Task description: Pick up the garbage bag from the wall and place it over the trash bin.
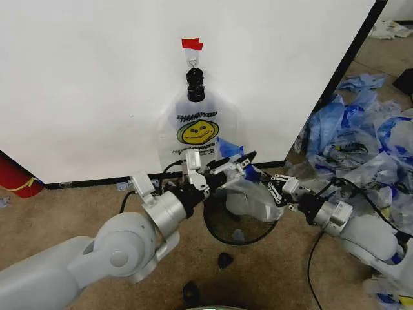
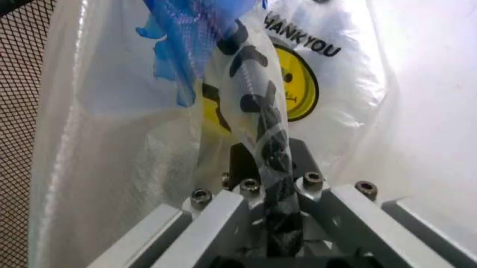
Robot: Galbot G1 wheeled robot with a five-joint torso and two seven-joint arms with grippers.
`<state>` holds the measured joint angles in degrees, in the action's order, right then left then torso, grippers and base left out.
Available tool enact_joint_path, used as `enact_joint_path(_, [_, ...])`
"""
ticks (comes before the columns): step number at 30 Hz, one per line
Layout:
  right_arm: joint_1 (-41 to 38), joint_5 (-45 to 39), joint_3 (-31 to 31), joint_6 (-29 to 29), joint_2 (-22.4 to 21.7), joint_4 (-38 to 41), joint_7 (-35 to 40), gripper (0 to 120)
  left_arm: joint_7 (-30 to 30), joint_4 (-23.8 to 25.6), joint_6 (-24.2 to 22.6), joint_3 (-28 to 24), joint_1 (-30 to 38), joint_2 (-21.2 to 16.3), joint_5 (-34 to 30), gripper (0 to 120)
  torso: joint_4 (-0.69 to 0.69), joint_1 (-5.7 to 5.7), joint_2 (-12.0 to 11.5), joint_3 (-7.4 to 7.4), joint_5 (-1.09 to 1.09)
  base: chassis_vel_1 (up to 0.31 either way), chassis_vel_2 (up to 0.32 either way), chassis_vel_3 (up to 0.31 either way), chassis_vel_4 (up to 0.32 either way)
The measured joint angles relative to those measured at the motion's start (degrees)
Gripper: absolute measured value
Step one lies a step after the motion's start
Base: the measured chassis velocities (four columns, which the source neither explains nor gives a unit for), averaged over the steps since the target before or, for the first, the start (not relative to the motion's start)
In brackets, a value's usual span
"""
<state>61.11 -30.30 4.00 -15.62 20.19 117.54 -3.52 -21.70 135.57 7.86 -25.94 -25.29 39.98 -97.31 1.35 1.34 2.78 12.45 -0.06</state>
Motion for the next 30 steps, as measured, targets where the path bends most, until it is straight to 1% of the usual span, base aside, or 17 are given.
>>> enact_joint_path(3, [-0.14,-0.02,-0.18,0.01,0.12,-0.15,-0.13,0,-0.61,-1.41,0.02,-2.02,3.92,1.65,-0.93,100,0.01,0.0,0.0,0.0,0.01,0.0,0.0,0.0,0.0])
enact_joint_path(6, [-0.15,-0.02,-0.24,0.02,0.28,-0.17,-0.14,0,-0.85,-2.1,0.05,-2.77,5.22,2.18,-1.11,100,0.01,0.0,0.0,0.0,0.01,0.0,0.0,0.0,0.0])
enact_joint_path(9, [-0.11,0.0,-0.29,0.06,0.76,-0.17,-0.09,0,-1.33,-4.55,0.23,-5.02,7.82,3.75,-1.02,100,0.01,0.0,0.0,0.0,0.02,0.0,0.0,0.0,0.0])
enact_joint_path(14, [0.18,0.0,0.17,-0.22,0.47,-0.16,-0.1,0,-1.61,-6.16,0.47,-5.95,7.98,4.21,-0.13,100,0.01,0.0,0.0,0.0,0.0,0.0,0.0,0.0,0.0])
enact_joint_path(22, [0.76,0.28,0.23,-0.42,0.75,-0.12,-0.12,0,-1.62,-6.34,0.77,-5.35,7.11,2.13,1.04,100,-0.01,0.0,0.01,0.0,0.02,0.0,0.0,0.0,0.0])
enact_joint_path(25, [0.96,0.31,0.23,-0.44,0.71,-0.05,-0.07,0,-1.89,-6.85,0.68,-5.56,6.84,2.49,2.08,100,-0.01,0.0,0.01,-0.01,0.0,0.0,0.0,0.0,0.0])
enact_joint_path(30, [1.0,0.31,0.58,-0.86,0.22,-0.23,0.06,0,-3.74,-8.11,-0.47,-7.33,7.58,4.33,4.03,100,0.02,0.0,0.01,0.0,0.0,0.0,0.0,0.0,0.0])
